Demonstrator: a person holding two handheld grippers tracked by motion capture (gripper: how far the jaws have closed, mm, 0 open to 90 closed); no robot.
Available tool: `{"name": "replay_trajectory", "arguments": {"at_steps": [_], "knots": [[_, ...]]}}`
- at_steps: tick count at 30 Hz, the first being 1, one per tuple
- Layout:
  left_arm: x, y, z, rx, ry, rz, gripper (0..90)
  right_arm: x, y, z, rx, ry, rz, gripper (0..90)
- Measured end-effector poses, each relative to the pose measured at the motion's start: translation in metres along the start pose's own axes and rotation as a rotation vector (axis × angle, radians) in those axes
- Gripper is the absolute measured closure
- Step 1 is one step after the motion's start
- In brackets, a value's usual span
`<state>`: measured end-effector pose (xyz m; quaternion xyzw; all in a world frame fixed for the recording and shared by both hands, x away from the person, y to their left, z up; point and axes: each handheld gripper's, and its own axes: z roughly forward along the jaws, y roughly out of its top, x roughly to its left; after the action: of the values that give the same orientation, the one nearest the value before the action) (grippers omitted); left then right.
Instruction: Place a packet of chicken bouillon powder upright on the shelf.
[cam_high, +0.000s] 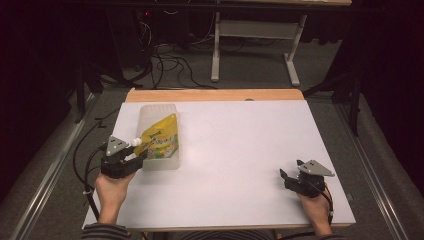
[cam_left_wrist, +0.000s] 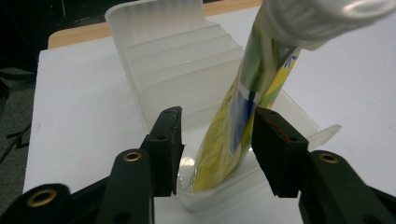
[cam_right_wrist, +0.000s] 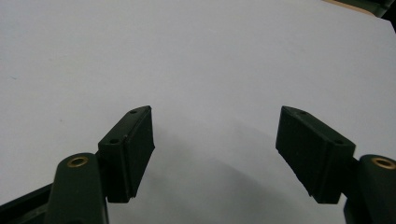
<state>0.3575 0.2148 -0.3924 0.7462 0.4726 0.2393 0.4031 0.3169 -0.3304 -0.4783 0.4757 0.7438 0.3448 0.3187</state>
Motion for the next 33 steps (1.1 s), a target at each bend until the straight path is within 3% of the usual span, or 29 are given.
{"name": "replay_trajectory", "arguments": {"at_steps": [4, 9, 18, 26, 33], "knots": [[-0.003, -0.005, -0.006, 0.004, 0.010, -0.010, 48.7, 0.000, 0.000, 0.000, 0.001, 0.000, -0.007, 28.5], [-0.009, -0.016, -0.018, -0.031, 0.015, -0.045, 46.2, 0.000, 0.000, 0.001, 0.005, 0.002, 0.002, 28.5], [-0.038, -0.030, -0.029, -0.060, -0.019, -0.005, 45.3, -0.001, 0.000, 0.001, 0.010, 0.004, 0.006, 28.5], [-0.071, -0.030, -0.018, -0.092, -0.078, 0.052, 44.8, -0.001, 0.000, 0.001, 0.010, 0.004, 0.005, 28.5], [-0.107, -0.027, 0.019, -0.062, -0.180, 0.098, 44.2, -0.001, 0.000, 0.000, 0.003, 0.004, 0.012, 28.5]]}}
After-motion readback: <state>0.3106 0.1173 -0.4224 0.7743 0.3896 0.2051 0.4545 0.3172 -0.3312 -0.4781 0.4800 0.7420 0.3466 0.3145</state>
